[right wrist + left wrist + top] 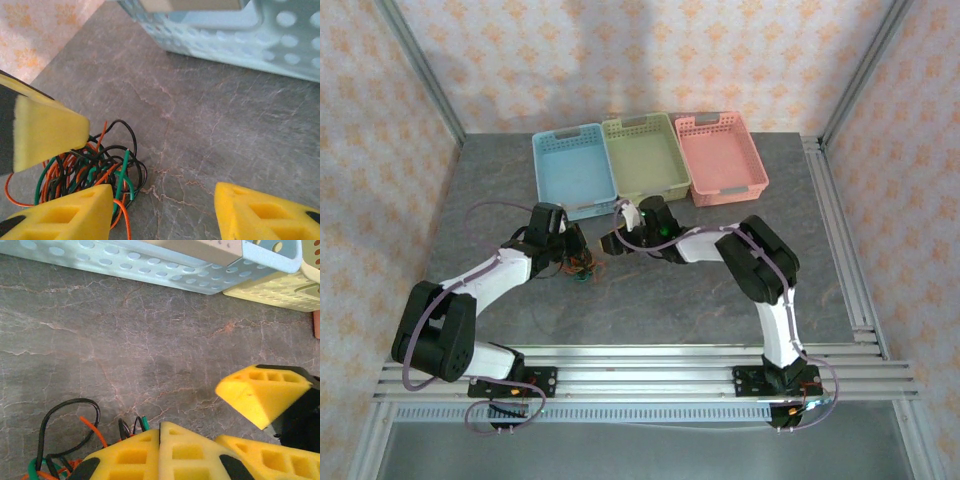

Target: Untangle the cables

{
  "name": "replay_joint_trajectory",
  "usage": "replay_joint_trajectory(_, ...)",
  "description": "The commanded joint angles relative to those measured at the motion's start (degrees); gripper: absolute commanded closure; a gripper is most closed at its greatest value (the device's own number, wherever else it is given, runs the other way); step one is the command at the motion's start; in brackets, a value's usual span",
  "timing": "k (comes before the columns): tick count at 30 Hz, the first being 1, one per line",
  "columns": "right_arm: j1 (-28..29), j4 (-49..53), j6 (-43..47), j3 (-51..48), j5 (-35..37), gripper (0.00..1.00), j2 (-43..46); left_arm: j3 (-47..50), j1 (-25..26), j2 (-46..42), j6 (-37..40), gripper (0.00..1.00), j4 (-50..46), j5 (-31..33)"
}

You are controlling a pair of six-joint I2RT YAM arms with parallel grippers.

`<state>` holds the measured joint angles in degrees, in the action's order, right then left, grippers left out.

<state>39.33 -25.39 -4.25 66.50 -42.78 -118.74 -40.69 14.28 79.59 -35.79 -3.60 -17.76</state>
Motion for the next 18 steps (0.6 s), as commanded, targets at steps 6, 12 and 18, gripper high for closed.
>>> replay_joint_trajectory(6, 0.2, 8.2, -0.7, 4.2, -7.2, 0.45, -3.0, -0.1, 0.4, -1.5, 0.1, 1.00, -1.2, 1.2)
replay_joint_trajectory(12, 0.2, 8.3, -0.8, 4.4, -8.6, 0.45, -3.2, -0.4, 0.4, -1.4, 0.1, 1.00, -1.3, 1.4)
replay_joint_trajectory(18, 0.4, 9.0, -0.8, 5.0, -9.8, 0.46, -3.9, -0.4, 0.4, -1.4, 0.1, 1.00, -1.5, 1.4)
